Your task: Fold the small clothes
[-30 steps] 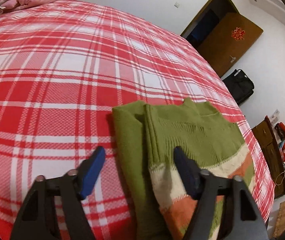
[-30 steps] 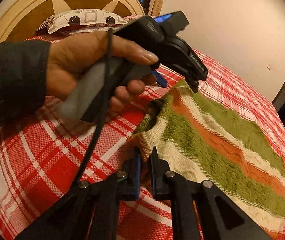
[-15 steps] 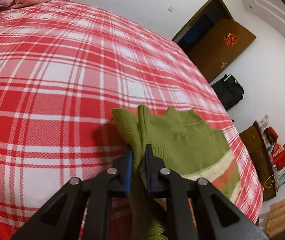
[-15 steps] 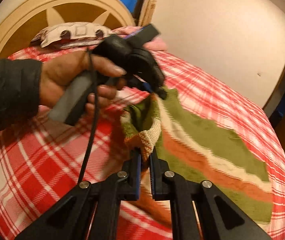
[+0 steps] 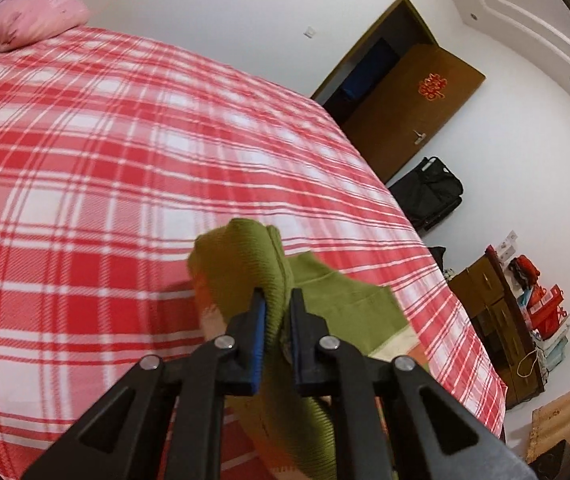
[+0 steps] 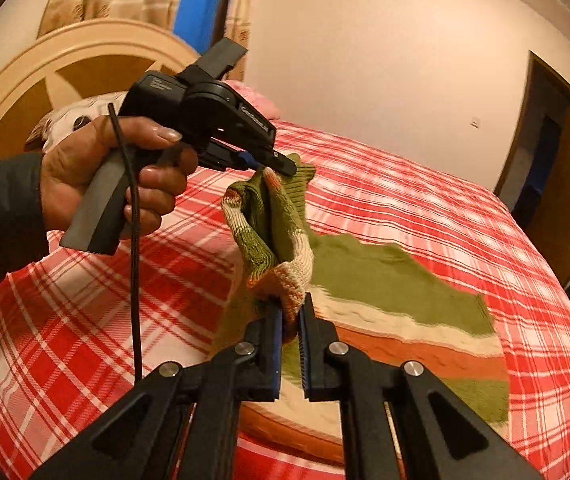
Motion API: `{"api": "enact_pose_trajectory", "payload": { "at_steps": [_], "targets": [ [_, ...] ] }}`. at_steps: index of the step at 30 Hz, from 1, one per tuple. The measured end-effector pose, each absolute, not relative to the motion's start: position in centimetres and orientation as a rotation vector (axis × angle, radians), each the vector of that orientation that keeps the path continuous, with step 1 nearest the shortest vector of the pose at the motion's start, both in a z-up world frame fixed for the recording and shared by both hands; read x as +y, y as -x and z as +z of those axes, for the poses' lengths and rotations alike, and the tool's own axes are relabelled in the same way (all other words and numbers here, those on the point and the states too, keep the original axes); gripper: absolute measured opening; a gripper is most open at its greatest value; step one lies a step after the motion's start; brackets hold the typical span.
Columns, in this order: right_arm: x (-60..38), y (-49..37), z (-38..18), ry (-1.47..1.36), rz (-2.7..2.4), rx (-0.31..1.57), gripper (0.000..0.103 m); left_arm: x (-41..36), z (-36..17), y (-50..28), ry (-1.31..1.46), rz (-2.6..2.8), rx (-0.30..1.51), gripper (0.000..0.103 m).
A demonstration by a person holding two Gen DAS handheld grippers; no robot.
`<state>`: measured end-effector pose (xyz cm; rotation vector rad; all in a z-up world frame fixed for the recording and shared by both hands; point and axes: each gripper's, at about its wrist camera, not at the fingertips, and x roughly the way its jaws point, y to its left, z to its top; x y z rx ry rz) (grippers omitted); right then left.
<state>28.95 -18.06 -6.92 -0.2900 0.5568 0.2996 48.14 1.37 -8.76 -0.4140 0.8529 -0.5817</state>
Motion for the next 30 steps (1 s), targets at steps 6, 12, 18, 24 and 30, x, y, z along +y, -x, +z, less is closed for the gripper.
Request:
{"api": "enact_pose_trajectory", "payload": {
  "at_steps": [6,12,18,24,30],
  "targets": [
    [-21.5,-28.5,-6.2,0.234,0.264,0.546,0.006,-3.2,-7.2,-48.4,0.373,-0.614,0.842,0.011],
    [-25.1,-28.3,-6.0,0.176,0.235,0.549,0.006,-7.1,-6.5,-48.8,0.343,-0.637,0.85,0.011],
    [-28.2,-28.5,-5.9,0.131,0.21,0.551,0.006,-10.8,-6.1,-49.1,0.3,-0.668,0.86,0.011],
    [-31.3,-27.9,-6.1,0.081,0.187,0.566,0.006,-14.2,-6.1,-49.0,0.26,-0.702,0.874,0.011],
    [-34.3,-27.1,-7.0,0.026,0.163,0.618,0.006,-18.5,-6.9,-48.6,0.207,-0.749,0.904,0.011]
  ]
}}
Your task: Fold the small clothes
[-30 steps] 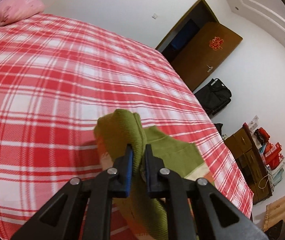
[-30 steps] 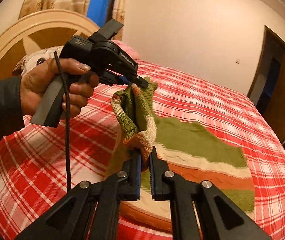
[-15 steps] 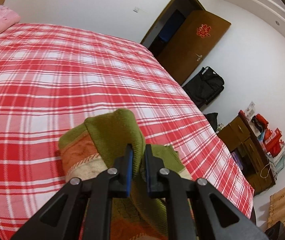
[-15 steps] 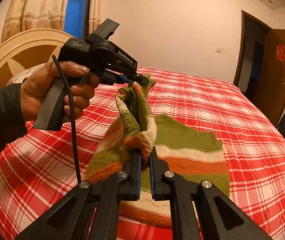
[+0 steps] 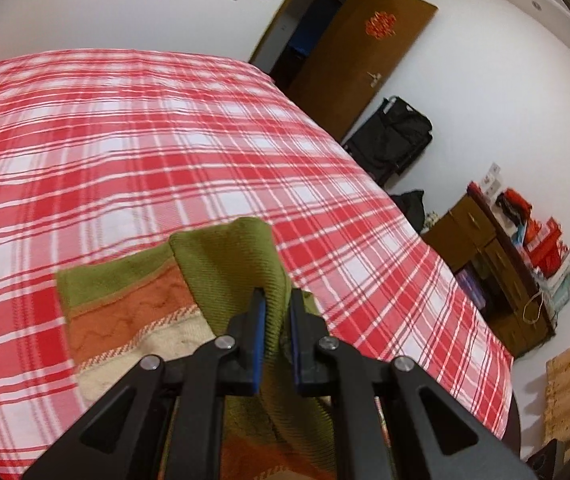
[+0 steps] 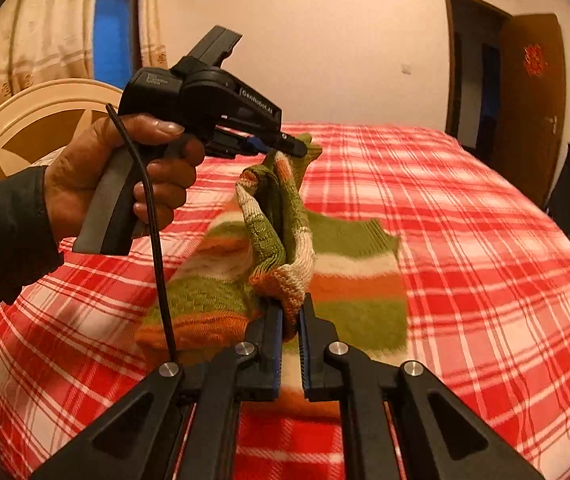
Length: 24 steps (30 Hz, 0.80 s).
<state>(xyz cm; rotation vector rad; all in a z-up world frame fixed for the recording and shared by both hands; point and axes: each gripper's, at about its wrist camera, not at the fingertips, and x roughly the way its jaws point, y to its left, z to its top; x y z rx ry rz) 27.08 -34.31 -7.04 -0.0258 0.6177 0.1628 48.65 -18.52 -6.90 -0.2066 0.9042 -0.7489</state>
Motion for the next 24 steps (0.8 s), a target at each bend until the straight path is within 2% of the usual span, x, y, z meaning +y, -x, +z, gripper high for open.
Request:
{"api": "enact_pose_trajectory", "payload": {
  "at_steps": [17,22,24],
  "targets": [
    [-40.3,-27.5,-11.3,-0.148,0.095,0.788,0.006,-27.8,-11.2,-47.3,0.025,-0.775,0.938,0.011],
    [-41.0,-27.7,-11.9,-0.184,0.097,0.811,0.006,-28.2,-10.2,-46.0,0.011,-0.806,0.897,0.015],
    [-41.3,-27.9,-12.3,-0.195,0.103,0.828,0.006,-27.5,-8.8,-44.6,-0.027,-0.817,0.84,0.022]
  ]
}}
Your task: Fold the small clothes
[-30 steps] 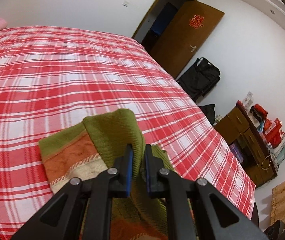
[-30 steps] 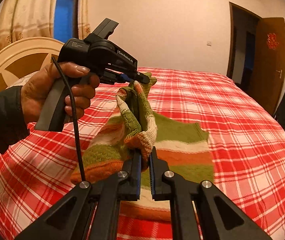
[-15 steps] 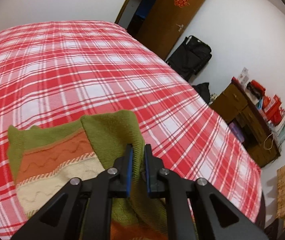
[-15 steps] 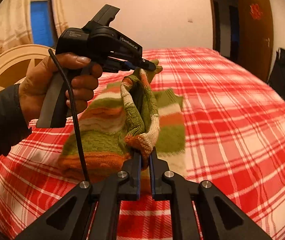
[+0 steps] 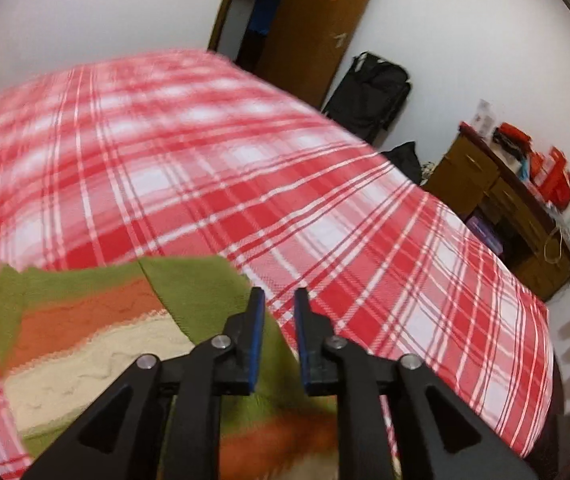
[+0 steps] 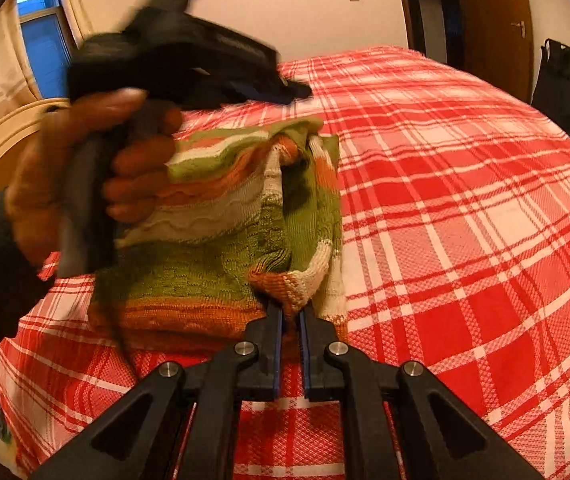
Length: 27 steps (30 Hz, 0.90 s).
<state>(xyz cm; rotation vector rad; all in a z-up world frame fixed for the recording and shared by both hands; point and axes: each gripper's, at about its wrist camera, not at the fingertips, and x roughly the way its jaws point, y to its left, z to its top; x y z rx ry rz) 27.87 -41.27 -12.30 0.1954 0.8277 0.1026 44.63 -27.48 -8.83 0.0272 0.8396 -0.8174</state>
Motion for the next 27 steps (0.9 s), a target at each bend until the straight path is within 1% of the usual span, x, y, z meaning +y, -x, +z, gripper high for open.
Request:
{"api": "enact_pose_trajectory", "payload": {
  "at_steps": [2,3,4,5,7,9,12,16,17,18,20,22,23,24,27],
  "targets": [
    [-41.5,-27.9,-12.5,-0.21,0.109,0.837,0.006,-26.2,-7.7,-43.1,-0.054,-0.818,0.784,0.039],
    [-41.6,-27.9,-12.6,-0.216,0.113,0.839,0.006,-25.1,-7.2,-42.2,-0.072,-0.808,0.761,0.057],
    [-41.8,-27.8,-12.6,-0.225,0.115,0.844,0.007,-23.9,-7.1,-41.3,-0.1,-0.776,0.736,0.068],
    [-42.0,-27.5,-12.5,-0.239,0.12,0.845,0.01,-22.9,-7.1,-40.6,-0.115,-0.756,0.721,0.07],
    [-42.4,-26.8,-12.0,-0.228,0.074,0.83,0.025,-20.1,-7.7,-38.8,-0.127,-0.735,0.725,0.07],
    [-42.3,-26.2,-10.6,-0.183,0.011,0.774,0.03,-18.0,-8.6,-37.3,-0.16,-0.695,0.729,0.072],
    [-41.4,-27.0,-7.6,-0.164,0.013,0.699,0.03,-15.9,-10.2,-35.3,-0.184,-0.651,0.727,0.075],
    [-38.4,-31.5,-5.1,-0.161,0.188,0.675,0.03,-15.5,-12.6,-34.7,-0.147,-0.645,0.793,0.075],
    [-37.9,-33.1,-5.4,-0.18,0.235,0.711,0.03,-15.6,-13.0,-34.5,-0.138,-0.646,0.799,0.075],
    [-37.5,-35.1,-5.9,-0.185,0.238,0.75,0.03,-15.8,-13.3,-34.4,-0.137,-0.634,0.791,0.078],
    [-37.3,-37.8,-7.5,-0.099,0.149,0.801,0.03,-16.0,-13.5,-34.0,-0.139,-0.626,0.776,0.083],
    [-38.1,-38.9,-9.7,-0.079,0.035,0.882,0.03,-16.0,-13.7,-34.0,-0.123,-0.633,0.78,0.09],
    [-38.8,-39.0,-10.8,-0.086,0.011,0.926,0.03,-15.9,-13.9,-33.9,-0.117,-0.642,0.791,0.091],
    [-39.5,-38.7,-11.7,-0.104,0.014,0.944,0.028,-15.9,-14.2,-33.9,-0.115,-0.658,0.8,0.092],
    [-40.2,-36.8,-11.7,-0.101,-0.006,0.899,0.028,-16.0,-15.1,-33.6,-0.134,-0.676,0.816,0.096]
  ]
}}
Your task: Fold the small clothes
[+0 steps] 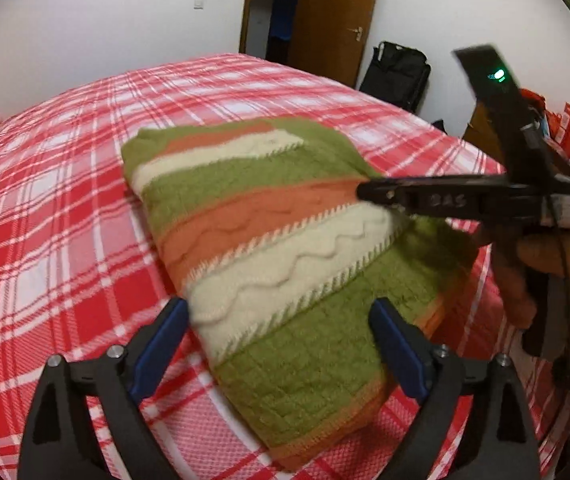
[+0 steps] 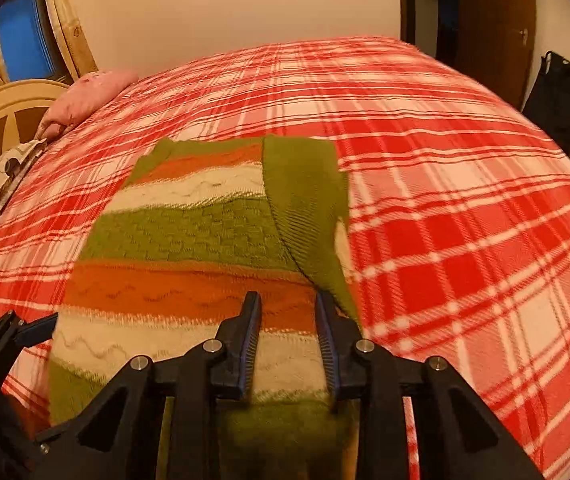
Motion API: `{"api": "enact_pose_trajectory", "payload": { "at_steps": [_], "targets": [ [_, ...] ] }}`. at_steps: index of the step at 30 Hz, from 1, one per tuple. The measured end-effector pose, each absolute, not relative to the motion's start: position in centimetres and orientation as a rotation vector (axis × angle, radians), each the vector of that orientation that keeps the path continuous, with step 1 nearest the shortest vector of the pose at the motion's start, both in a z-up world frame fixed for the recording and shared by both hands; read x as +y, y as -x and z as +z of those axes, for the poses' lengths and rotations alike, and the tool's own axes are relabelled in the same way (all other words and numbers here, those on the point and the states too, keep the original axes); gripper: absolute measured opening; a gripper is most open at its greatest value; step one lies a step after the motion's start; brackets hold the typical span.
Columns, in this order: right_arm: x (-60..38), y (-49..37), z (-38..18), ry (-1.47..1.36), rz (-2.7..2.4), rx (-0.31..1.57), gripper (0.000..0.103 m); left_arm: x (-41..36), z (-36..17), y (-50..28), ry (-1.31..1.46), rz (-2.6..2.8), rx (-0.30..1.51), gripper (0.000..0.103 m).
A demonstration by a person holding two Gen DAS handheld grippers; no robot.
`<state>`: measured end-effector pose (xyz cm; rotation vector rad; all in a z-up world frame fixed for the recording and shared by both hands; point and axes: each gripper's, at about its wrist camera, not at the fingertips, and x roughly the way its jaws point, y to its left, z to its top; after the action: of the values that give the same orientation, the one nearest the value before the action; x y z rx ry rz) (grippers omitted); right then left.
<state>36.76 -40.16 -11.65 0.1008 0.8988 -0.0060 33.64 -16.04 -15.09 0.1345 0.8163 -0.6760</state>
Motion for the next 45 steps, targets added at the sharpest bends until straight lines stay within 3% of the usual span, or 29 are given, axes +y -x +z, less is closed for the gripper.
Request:
{"api": "enact_pose_trajectory", "payload": {
  "at_steps": [9,16,21,32,35,38,42,43,44,45],
  "targets": [
    [-39.7,-36.0,-12.1,-0.042,-0.041,0.878,0.028,-16.1,-16.4,-34.0,-0.107,-0.675,0.879,0.103],
    [-39.5,-36.8,-10.9,0.038,-0.09,0.922,0.03,-16.1,-16.8,-34.2,-0.098,-0.67,0.901,0.103],
    [-37.8,-36.2,-9.2,0.071,-0.059,0.85,0.031,-15.9,-16.9,-34.2,-0.081,-0.673,0.907,0.103],
    [-37.2,-33.9,-11.8,0.138,0.004,0.945,0.031,-15.0,-15.7,-33.4,-0.089,-0.656,0.844,0.103],
    [-38.9,-34.4,-9.2,0.045,0.068,0.88,0.031,-14.0,-14.5,-33.2,-0.072,-0.62,0.778,0.103],
    [-41.6,-37.2,-7.2,-0.101,0.054,0.831,0.041,-13.5,-14.1,-34.1,-0.043,-0.59,0.766,0.103],
    [-43.8,-43.6,-9.0,-0.238,0.06,0.927,0.041,-14.1,-14.9,-34.9,-0.026,-0.588,0.798,0.103],
    [-44.1,-44.6,-9.8,-0.268,0.06,0.957,0.039,-14.3,-15.3,-34.9,-0.027,-0.594,0.808,0.103],
    [-44.5,-45.6,-11.0,-0.32,0.088,0.998,0.03,-14.4,-15.6,-34.8,-0.028,-0.601,0.814,0.103],
    [-44.6,-46.1,-11.6,-0.347,0.112,1.018,0.014,-14.5,-15.9,-34.7,-0.034,-0.606,0.823,0.103]
  ]
}}
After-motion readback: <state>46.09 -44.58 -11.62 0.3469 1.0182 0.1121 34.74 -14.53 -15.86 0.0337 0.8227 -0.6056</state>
